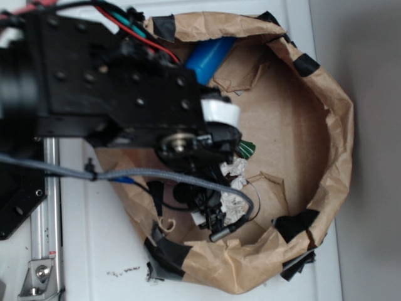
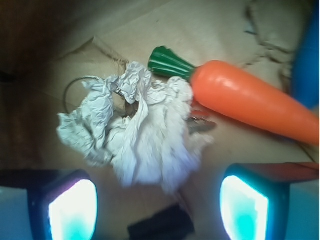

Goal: Grab the white paper.

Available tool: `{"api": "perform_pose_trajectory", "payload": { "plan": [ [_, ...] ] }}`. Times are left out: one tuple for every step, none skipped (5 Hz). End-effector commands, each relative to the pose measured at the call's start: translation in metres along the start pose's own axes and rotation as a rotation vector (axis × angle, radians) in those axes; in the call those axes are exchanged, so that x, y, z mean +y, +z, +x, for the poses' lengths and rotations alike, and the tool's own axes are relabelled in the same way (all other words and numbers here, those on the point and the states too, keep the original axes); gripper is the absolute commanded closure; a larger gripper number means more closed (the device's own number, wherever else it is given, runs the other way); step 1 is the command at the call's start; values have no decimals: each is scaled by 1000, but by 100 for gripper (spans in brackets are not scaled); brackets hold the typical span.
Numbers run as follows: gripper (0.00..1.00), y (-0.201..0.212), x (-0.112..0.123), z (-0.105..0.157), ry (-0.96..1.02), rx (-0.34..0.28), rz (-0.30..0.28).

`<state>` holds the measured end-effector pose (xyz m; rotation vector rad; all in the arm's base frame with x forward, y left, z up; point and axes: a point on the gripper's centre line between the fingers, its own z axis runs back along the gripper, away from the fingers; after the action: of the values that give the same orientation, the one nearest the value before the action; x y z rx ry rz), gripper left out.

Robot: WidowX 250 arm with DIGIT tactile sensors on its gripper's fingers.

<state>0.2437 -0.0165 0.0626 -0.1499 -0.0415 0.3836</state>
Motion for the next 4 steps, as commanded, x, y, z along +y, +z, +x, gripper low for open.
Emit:
{"api": "perform_pose_trajectory", "payload": {
  "plan": [
    [16,-25,-12,21,-122,-48,28],
    [100,-18,-14,31,-143,-69,31],
    [100,-10,-14,39,-142,-70,32],
    [100,23,-15,48,-159,-111,24]
  ]
}}
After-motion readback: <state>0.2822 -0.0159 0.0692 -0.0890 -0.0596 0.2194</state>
